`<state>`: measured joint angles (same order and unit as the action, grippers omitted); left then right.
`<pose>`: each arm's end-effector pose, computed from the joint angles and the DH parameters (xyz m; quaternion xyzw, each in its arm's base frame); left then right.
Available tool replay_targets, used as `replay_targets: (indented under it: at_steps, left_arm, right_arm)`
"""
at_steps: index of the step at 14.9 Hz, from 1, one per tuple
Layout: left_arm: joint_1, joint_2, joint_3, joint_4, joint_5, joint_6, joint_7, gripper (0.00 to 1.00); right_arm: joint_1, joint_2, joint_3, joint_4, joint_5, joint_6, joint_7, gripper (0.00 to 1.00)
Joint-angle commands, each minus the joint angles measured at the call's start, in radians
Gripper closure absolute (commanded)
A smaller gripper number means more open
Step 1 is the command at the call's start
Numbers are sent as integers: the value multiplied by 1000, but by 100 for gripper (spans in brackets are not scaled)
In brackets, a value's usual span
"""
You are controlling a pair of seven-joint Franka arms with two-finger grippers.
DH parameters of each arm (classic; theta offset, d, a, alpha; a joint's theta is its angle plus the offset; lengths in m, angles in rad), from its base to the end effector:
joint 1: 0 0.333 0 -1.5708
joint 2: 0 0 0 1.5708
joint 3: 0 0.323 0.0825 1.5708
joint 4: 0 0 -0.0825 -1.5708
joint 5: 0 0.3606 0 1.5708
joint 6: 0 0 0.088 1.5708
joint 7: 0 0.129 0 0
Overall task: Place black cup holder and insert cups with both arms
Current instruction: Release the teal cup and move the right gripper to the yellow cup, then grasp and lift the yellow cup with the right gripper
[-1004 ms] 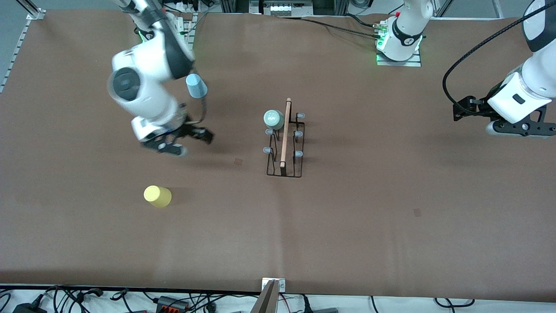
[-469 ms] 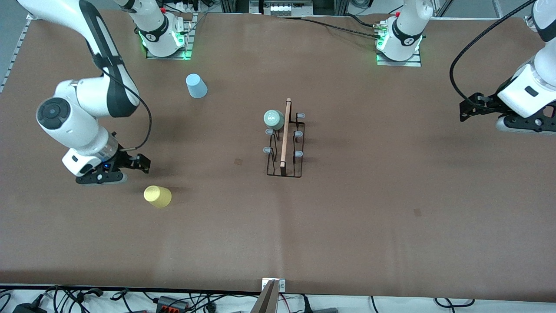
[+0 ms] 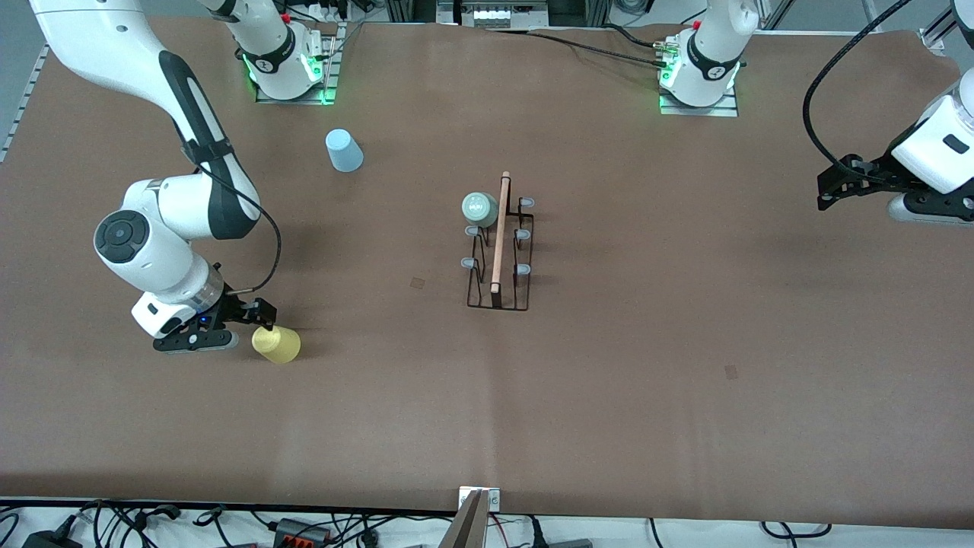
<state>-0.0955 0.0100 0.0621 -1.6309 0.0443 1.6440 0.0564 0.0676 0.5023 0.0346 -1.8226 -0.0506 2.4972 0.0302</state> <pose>0.5395 -0.0128 0.5836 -0.9987 0.0465 -0.0013 0.0224 0.6528 0.0647 0.2778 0.9949 0.0518 0.0867 0.0030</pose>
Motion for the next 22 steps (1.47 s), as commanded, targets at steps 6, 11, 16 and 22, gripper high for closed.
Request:
replay_targets:
  at_steps: [6,11,16,22]
  left_arm:
    - [-9,5,7,20,-14,-18,17,0]
    - [-6,5,7,19,-14,-20,19,0]
    - [-6,4,8,19,-14,-21,19,0]
    - [-6,4,10,19,-14,-24,20,0]
  right_arm:
    - [21,88,1,40,35,72,-15,0]
    - [21,111,1,40,31,93,-21,0]
    - [23,119,1,40,34,115,-64,77]
    - [124,-91,4,82,35,-197,47,89]
